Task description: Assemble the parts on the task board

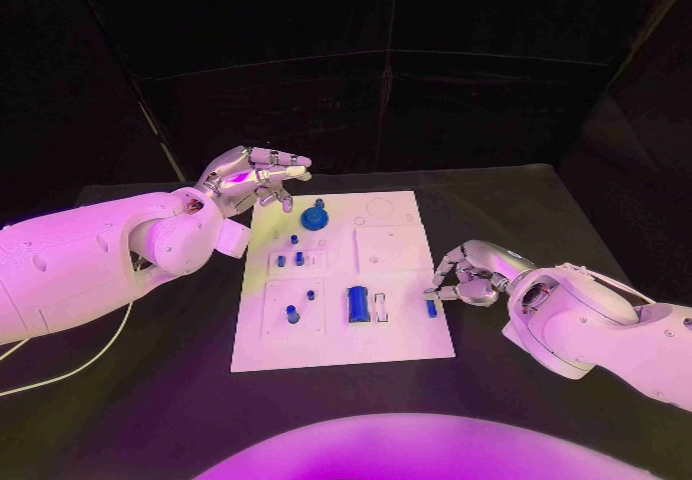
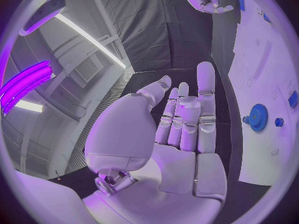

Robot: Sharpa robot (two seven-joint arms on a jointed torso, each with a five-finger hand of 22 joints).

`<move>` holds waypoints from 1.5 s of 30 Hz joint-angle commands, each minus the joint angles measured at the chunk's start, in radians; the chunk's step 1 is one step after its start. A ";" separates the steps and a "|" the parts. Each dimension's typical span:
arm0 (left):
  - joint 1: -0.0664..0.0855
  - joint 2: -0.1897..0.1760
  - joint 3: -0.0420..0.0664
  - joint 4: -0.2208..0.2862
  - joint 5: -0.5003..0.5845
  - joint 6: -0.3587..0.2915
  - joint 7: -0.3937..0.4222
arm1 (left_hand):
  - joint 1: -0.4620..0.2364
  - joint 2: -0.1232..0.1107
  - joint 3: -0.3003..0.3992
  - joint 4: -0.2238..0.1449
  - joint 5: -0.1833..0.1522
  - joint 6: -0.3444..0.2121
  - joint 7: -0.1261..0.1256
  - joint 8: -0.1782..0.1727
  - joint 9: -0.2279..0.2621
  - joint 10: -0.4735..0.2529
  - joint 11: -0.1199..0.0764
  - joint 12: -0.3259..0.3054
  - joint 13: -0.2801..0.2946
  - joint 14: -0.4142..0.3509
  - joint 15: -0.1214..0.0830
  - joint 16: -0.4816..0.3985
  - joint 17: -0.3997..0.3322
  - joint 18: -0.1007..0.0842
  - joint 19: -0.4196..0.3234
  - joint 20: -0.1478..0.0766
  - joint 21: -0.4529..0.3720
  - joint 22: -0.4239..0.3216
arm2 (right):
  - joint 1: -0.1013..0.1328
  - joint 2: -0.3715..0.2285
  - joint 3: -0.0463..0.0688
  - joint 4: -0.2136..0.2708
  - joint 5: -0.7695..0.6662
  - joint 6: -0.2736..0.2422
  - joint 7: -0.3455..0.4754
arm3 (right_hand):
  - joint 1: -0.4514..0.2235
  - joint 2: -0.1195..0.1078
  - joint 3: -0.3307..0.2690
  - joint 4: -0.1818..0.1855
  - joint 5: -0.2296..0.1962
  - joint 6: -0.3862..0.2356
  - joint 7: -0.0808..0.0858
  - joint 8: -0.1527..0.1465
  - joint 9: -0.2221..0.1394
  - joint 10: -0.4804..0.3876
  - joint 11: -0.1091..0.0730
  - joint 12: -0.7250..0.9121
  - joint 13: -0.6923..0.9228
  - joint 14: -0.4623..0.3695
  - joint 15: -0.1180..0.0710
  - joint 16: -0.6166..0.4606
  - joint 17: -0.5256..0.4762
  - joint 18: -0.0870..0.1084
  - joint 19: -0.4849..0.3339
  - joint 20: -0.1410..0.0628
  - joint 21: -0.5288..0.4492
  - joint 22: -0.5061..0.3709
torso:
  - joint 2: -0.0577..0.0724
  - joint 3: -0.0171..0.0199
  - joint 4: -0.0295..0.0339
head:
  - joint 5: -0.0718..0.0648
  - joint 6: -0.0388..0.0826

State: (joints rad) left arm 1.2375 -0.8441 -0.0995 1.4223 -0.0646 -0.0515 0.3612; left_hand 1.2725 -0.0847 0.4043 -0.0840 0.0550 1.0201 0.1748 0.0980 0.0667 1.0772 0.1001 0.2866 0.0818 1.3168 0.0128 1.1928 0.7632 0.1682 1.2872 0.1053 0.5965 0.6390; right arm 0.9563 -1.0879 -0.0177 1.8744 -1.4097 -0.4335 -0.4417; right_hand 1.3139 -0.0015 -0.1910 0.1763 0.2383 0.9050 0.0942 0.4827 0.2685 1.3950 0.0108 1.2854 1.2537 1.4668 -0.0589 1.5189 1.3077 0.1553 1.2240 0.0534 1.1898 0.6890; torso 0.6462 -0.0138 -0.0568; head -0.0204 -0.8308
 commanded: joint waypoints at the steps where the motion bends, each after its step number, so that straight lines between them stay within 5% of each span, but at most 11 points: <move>1: 0.001 0.001 0.000 0.001 -0.002 0.012 0.005 | -0.005 0.003 -0.005 -0.001 -0.003 -0.008 0.000 -0.001 0.001 -0.008 0.002 0.004 0.001 -0.008 0.001 0.005 -0.001 0.013 -0.001 0.004 -0.004 -0.001 | 0.000 -0.003 0.000 -0.007 -0.080 0.059 -0.064 | -0.007 -0.001 -0.007 0.000 0.005 0.009 -0.002 -0.003 -0.001 -0.004 0.003 -0.002 0.003 0.075 0.005 -0.006 0.119 -0.008 -0.004 0.002 -0.003 -0.001 | 0.001 0.0007 0.0015 | -0.006 -0.001; 27: 0.000 -0.004 -0.002 0.003 -0.002 0.015 0.005 | -0.004 0.004 -0.007 -0.001 -0.003 -0.009 0.000 0.001 0.001 -0.010 0.002 0.006 0.002 -0.010 0.002 0.005 -0.004 0.013 -0.001 0.005 -0.005 -0.002 | -0.004 0.061 -0.001 -0.054 -0.094 0.171 -0.099 | 0.018 0.017 -0.012 0.000 0.050 0.066 -0.022 0.011 0.012 0.007 -0.014 0.007 0.015 0.077 -0.009 -0.003 0.129 -0.010 0.004 -0.008 0.002 0.013 | 0.001 -0.0002 0.0018 | -0.007 -0.009; 42: 0.000 -0.006 -0.002 0.004 -0.002 0.016 0.005 | -0.004 0.004 -0.007 -0.001 -0.003 -0.009 0.000 0.001 0.001 -0.010 0.002 0.006 0.002 -0.010 0.002 0.005 -0.004 0.013 -0.001 0.005 -0.005 -0.002 | -0.008 0.086 -0.001 -0.069 -0.127 0.211 -0.111 | 0.035 0.018 -0.013 -0.009 0.048 0.070 -0.027 0.012 0.019 0.008 -0.019 0.007 0.017 0.077 -0.013 -0.004 0.128 -0.010 0.003 -0.013 0.000 0.010 | 0.001 0.0002 0.0033 | -0.008 -0.010; 45: 0.000 -0.007 -0.002 0.004 -0.002 0.016 0.005 | -0.004 0.004 -0.007 -0.001 -0.003 -0.009 0.000 0.001 0.001 -0.010 0.002 0.006 0.002 -0.010 0.002 0.005 -0.004 0.013 -0.001 0.005 -0.005 -0.002 | -0.014 0.094 -0.001 -0.070 -0.140 0.213 -0.111 | 0.060 0.025 -0.006 -0.023 0.021 0.069 -0.027 0.009 0.023 0.007 -0.020 0.004 0.016 0.077 -0.015 -0.004 0.128 -0.010 0.003 -0.015 -0.002 0.009 | 0.001 0.0000 0.0031 | -0.008 -0.010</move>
State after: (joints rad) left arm 1.2363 -0.8502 -0.1019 1.4245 -0.0649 -0.0482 0.3611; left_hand 1.2725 -0.0847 0.4043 -0.0840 0.0550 1.0201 0.1748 0.0980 0.0668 1.0736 0.1037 0.2866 0.0825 1.3133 0.0163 1.1928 0.7603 0.1682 1.2872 0.1054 0.5965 0.6381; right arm 0.9477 -0.9961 -0.0153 1.8056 -1.5232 -0.2512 -0.5464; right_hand 1.3550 0.0155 -0.1994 0.1619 0.2737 0.9705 0.0697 0.4990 0.2919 1.4004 -0.0019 1.2921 1.2720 1.4668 -0.0663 1.5189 1.3074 0.1553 1.2244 0.0458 1.1898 0.6994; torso 0.6471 -0.0137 -0.0539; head -0.0280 -0.8409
